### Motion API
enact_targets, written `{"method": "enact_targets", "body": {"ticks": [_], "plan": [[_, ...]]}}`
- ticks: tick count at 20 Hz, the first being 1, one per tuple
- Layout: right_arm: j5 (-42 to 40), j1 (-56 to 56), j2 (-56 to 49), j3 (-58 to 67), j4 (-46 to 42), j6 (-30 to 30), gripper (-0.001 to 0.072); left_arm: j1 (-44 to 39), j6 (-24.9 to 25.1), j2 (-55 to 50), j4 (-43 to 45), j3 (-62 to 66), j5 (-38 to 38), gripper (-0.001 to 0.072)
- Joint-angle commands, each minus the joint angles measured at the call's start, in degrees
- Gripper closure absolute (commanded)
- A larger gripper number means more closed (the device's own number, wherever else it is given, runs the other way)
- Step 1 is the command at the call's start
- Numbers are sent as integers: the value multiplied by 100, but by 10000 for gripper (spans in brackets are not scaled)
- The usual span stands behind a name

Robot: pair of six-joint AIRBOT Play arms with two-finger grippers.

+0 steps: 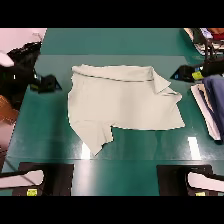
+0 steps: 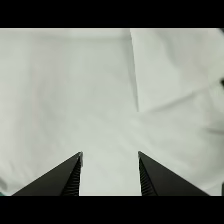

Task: Fold the shirts.

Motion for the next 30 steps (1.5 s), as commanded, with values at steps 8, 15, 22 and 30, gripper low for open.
{"method": "enact_targets", "body": {"ticks": [8,15,22,30], "plan": [[-306,-66,1427,-1443,55,-61,316,35,317,1786,-1545,-3971,1661,218],[-310,-66,1711,-1443,55,-52,316,-337,374,1775,-1764,-4345,2426,218],[588,-789,1875,-1790,-358,-24,316,-745,374,1792,-1464,-3558,2299,684],[474,-3418,1816,-4319,-507,-83,265,-697,374,1786,-1010,-2343,1692,684]]}}
